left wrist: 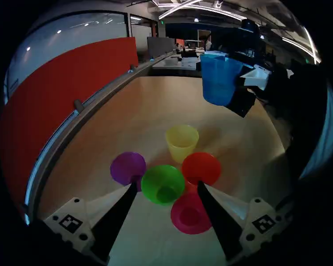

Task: Pour water

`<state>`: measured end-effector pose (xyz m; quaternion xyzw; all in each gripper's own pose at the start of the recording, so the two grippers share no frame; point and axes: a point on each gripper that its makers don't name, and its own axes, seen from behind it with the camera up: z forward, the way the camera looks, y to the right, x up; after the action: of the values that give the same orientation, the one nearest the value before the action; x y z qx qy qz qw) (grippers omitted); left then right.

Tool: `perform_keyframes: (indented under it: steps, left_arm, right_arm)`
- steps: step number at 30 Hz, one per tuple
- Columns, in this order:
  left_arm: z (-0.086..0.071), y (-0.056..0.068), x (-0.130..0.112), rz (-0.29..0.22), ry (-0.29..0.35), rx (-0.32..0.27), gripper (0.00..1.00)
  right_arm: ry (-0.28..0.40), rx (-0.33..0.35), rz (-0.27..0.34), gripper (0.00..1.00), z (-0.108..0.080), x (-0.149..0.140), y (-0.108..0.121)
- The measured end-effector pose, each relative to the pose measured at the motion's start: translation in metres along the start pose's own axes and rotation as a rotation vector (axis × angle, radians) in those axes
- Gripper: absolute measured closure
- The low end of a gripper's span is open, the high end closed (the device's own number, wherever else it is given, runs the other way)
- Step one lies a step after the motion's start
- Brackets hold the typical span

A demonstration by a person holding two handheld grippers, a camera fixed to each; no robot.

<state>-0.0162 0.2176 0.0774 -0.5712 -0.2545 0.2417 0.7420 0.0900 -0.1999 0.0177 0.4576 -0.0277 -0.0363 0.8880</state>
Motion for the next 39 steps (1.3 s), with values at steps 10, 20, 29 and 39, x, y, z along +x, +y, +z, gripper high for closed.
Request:
perform_keyframes:
  steps: [10,20,29,39]
  left_arm:
    - [0.015,-0.001,-0.006,0.001,-0.063,-0.008,0.0]
    - [0.025,-0.002,-0.009,0.007,-0.103,-0.009,0.0]
    - [0.031,-0.003,-0.011,0.008,-0.135,-0.015,0.0]
    - [0.038,-0.001,-0.016,0.02,-0.178,-0.025,0.0]
  right_arm:
    - [-0.009,0.005,-0.006,0.11,-0.001,-0.006,-0.001]
    - [-0.01,0.004,-0.001,0.11,-0.004,-0.01,0.001]
    - [-0.01,0.005,0.001,0.11,-0.007,-0.013,0.002]
    - [-0.013,0.005,0.004,0.11,-0.008,-0.016,0.004]
